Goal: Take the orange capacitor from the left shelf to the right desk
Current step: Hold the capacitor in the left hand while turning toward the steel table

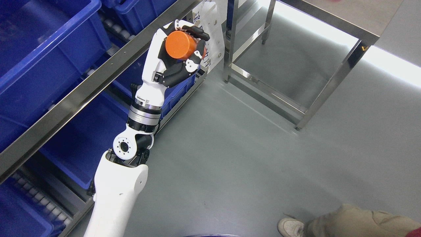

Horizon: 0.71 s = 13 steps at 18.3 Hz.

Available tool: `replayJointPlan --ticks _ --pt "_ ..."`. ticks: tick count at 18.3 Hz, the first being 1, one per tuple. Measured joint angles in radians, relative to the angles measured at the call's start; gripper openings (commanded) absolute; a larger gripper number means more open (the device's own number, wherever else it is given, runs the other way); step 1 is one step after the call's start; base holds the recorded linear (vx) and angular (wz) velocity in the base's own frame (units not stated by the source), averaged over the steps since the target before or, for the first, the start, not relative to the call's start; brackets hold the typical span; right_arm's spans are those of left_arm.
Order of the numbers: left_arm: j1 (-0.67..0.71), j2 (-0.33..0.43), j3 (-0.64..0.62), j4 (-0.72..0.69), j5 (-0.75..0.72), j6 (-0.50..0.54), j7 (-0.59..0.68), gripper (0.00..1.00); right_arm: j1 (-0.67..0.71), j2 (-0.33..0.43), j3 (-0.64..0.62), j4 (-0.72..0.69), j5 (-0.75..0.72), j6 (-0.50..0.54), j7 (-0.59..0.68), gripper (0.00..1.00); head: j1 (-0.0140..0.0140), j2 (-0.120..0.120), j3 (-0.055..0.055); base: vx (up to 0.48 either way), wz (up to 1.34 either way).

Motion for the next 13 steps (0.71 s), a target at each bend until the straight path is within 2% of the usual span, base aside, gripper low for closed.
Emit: replayJointPlan --ticks 13 --pt "-0.062 0.0 -0.055 0.013 0.001 0.014 -0.004 0.04 0.0 0.0 0.0 0.0 0.0 0.0 0.0 1.0 0.0 0.0 0.0 0.24 -0.23"
